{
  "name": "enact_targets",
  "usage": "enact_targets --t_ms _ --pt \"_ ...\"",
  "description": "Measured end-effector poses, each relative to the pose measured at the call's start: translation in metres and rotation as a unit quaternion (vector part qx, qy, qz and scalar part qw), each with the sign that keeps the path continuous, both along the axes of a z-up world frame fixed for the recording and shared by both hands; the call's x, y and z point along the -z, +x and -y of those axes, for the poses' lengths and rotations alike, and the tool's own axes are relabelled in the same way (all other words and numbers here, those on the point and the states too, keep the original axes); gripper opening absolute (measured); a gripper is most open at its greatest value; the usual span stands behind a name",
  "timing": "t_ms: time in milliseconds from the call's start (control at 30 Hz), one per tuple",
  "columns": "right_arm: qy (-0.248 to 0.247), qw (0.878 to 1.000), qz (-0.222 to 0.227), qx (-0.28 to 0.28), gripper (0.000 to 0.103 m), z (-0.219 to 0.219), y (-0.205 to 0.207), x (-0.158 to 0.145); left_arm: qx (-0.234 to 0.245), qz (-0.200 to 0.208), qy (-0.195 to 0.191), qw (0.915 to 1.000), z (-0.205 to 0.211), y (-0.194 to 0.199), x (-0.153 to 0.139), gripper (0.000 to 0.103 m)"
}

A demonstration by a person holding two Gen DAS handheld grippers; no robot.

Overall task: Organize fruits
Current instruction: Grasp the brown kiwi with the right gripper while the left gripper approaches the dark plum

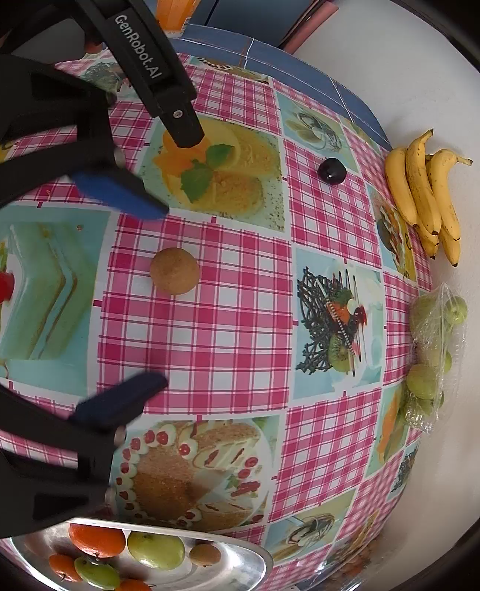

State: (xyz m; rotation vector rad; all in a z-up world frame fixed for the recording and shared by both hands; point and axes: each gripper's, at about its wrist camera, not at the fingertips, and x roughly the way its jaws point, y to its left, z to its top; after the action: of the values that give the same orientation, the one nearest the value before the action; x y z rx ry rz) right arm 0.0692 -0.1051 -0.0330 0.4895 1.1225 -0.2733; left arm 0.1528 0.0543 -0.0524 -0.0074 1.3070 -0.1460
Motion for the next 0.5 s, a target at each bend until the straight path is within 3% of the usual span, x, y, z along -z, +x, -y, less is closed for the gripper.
enact_targets --t_ms 133,200,300,500 --pt "0.002 1.000 0.002 0.003 0.072 0.0018 0.0000 -0.0008 -0.001 -0.004 -0.001 1.0000 0.0005 0.0016 0.0017 0.103" --pt "0.001 1.000 0.004 0.005 0.057 0.0031 -0.0001 -0.0018 -0.002 -0.004 -0.001 1.0000 0.0017 0.0032 0.0021 0.103" --pt "0.004 1.000 0.009 0.008 0.044 0.0049 -0.0014 -0.0034 0.000 -0.004 -0.001 1.0000 0.0013 0.0030 0.0023 0.103" --pt "0.017 1.000 0.018 0.010 0.031 0.0063 -0.0033 -0.0048 0.002 -0.001 -0.002 1.0000 0.0023 0.0020 0.0018 0.103"
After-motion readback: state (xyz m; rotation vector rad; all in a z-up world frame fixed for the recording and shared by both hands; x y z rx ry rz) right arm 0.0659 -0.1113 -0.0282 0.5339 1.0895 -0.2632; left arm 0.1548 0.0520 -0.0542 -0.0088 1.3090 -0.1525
